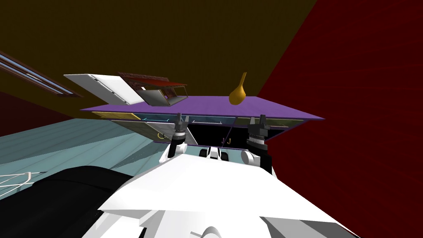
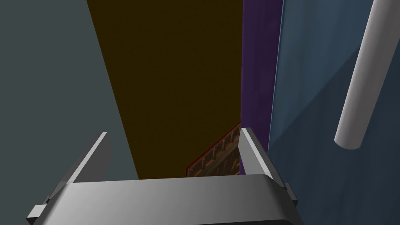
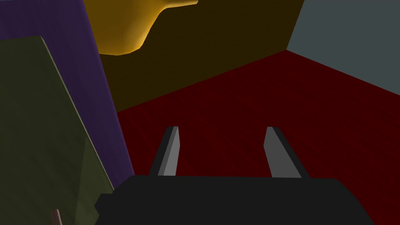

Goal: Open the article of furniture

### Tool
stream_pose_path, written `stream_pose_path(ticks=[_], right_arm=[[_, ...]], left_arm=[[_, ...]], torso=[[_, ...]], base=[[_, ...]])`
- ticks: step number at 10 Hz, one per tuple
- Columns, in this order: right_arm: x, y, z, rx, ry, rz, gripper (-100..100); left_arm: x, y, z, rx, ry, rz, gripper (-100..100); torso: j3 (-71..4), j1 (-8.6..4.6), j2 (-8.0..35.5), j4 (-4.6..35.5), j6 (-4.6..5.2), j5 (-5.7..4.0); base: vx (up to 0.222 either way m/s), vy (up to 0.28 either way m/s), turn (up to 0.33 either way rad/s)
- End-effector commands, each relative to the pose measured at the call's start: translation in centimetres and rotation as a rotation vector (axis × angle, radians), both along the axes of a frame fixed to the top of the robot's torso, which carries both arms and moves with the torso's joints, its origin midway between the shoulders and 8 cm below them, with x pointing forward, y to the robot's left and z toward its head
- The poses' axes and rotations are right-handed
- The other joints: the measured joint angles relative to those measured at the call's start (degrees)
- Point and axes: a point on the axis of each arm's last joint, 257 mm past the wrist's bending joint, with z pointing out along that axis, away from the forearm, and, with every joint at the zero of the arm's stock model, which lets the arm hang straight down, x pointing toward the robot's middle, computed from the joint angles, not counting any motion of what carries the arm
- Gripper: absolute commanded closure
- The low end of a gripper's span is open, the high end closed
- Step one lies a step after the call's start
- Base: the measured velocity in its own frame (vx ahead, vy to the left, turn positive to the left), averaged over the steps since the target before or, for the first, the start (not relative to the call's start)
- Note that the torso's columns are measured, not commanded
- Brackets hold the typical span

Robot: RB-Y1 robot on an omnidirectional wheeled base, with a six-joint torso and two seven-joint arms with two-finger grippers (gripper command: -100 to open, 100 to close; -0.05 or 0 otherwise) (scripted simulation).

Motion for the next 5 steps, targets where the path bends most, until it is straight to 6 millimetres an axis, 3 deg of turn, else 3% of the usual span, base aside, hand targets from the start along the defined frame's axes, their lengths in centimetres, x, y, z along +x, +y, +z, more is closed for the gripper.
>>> stream_pose_path(ticks=[1, 5], right_arm=[[0.0, 0.0, 0.0, 0.000, 0.000, 0.000, 0], [0.0, 0.0, 0.0, 0.000, 0.000, 0.000, 0]], left_arm=[[0.8, 0.1, -1.7, 0.000, 0.030, 0.004, -100], [1.9, 0.3, -4.3, -0.009, 0.070, 0.012, -100]], torso=[[0.0, -0.03, 0.1, 0.0, 0.00, -0.01], [0.0, -0.01, 0.0, 0.0, 0.00, 0.00]], base=[[-0.030, -0.027, -0.011], [-0.026, -0.024, -0.011]])
